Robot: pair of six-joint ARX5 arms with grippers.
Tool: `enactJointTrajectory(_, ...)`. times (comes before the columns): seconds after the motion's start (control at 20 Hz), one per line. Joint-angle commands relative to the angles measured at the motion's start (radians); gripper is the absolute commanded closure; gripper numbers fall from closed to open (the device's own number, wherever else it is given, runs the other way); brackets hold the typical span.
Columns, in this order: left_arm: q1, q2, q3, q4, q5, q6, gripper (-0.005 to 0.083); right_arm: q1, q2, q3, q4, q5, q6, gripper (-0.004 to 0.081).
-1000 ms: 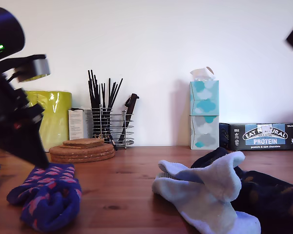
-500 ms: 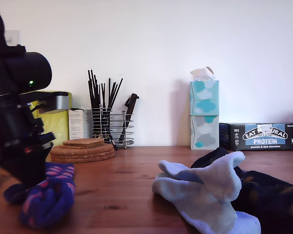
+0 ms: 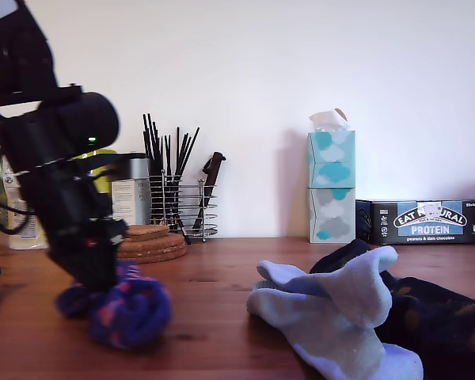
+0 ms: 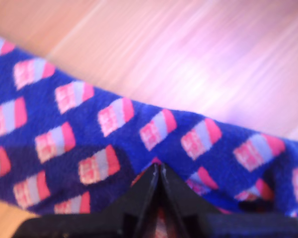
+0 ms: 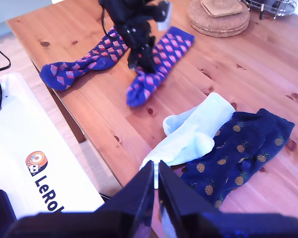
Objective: Pair up the socks based on colour and pattern, by placing each sock on top of its pair
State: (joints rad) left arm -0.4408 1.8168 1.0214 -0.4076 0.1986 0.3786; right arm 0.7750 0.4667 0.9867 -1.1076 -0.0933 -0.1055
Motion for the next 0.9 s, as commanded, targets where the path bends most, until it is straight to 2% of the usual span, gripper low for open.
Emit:
enactJointTrajectory(0.0, -0.085, 0.102, -0.082, -0.042, 0.037, 0.022, 0.0794, 0.006, -0.005, -0.005, 0.012, 0.004, -0.003, 0.0783)
enactJointTrajectory(0.25, -0.202, 0.1, -0.079, -0.11, 0.045, 0.021, 0.0794, 0.006, -0.005, -0.005, 0.018, 0.008, -0.006, 0.0783)
enactJointTrajectory(0.4, -0.203, 0.099, -0.064, -0.128, 0.036, 0.007, 0.0794, 0.006, -0.005, -0.005, 0.016, 0.007, -0.021, 0.0783)
enactJointTrajectory(0.55, -0.198, 0.065, -0.003, -0.23, 0.037, 0.007, 0.0794, 0.006, -0.005, -0.005, 0.01, 0.006, -0.026, 0.0783)
enactJointTrajectory(0.65, -0.2, -0.006, 0.046, -0.311, 0.048, 0.006, 0.0794, 0.006, -0.005, -0.005, 0.009, 0.005, -0.026, 0.0783)
enactJointTrajectory(0.85, -0.2, -0.187, 0.072, -0.278, 0.052, -0.056, 0.0794, 0.006, -0.005, -0.005, -0.02, -0.012, -0.026, 0.0783)
